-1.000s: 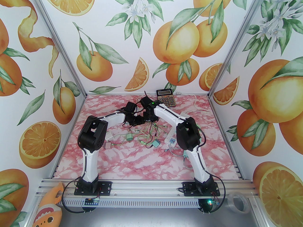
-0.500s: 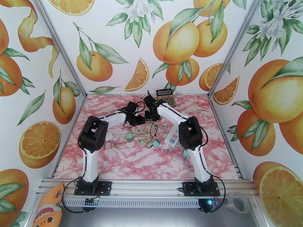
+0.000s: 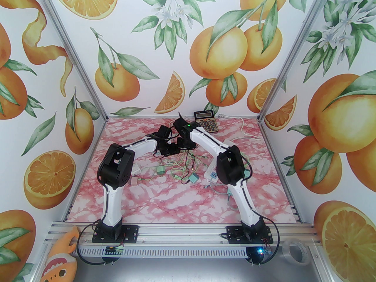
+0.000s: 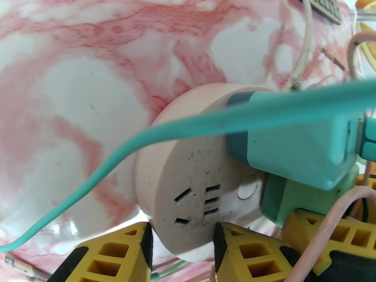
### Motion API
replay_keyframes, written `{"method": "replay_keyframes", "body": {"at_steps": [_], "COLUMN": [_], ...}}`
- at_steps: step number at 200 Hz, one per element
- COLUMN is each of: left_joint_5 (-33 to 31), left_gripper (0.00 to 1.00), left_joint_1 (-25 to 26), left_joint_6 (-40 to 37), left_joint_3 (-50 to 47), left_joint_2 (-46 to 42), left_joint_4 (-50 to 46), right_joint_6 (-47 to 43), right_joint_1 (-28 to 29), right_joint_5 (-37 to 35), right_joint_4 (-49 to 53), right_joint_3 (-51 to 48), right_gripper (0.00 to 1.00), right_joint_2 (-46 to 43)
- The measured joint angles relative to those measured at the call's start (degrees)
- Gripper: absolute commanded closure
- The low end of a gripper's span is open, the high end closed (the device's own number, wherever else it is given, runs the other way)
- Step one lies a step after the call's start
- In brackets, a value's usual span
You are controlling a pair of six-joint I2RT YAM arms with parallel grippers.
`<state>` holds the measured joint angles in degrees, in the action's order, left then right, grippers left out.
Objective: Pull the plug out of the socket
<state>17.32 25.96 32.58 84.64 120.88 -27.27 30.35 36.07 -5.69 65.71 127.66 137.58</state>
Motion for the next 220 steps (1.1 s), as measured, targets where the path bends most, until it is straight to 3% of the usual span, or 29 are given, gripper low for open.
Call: {"method": "replay_keyframes", "body": {"at_steps": [60, 115, 138, 163, 220], "left_joint_5": [0.0, -0.37, -0.39, -0.33, 0.46], "left_gripper": [0.81, 0.81, 0.81, 0.81, 0.81], "left_joint_1": [-0.02, 0.37, 0.52, 0.52, -0.07], "left_joint_6": [0.0, 0.02, 0.02, 0.02, -0.11], "left_joint_3": [0.0, 0.0, 0.0, 0.17, 1.01], "left_joint_2": [0.0, 0.17, 0.28, 0.39, 0.61], "left_joint_4": [-0.04, 0.92, 1.31, 1.27, -0.74], "right_joint_6": [-0.17, 3.45, 3.96, 3.28, -1.53], "right_joint_1": [-0.11, -5.46, -5.84, -4.76, 1.18], "right_joint_5": [-0.5, 11.54, 12.68, 10.47, -4.26], "right_joint_4": [-1.14, -12.2, -12.85, -10.12, 4.17], "right_joint_3": [-1.97, -15.65, -16.39, -13.53, 5.01], "right_gripper": [0.79, 0.78, 0.77, 0.77, 0.77], "right_joint_2": [-0.94, -8.11, -8.5, -7.3, 2.4]}}
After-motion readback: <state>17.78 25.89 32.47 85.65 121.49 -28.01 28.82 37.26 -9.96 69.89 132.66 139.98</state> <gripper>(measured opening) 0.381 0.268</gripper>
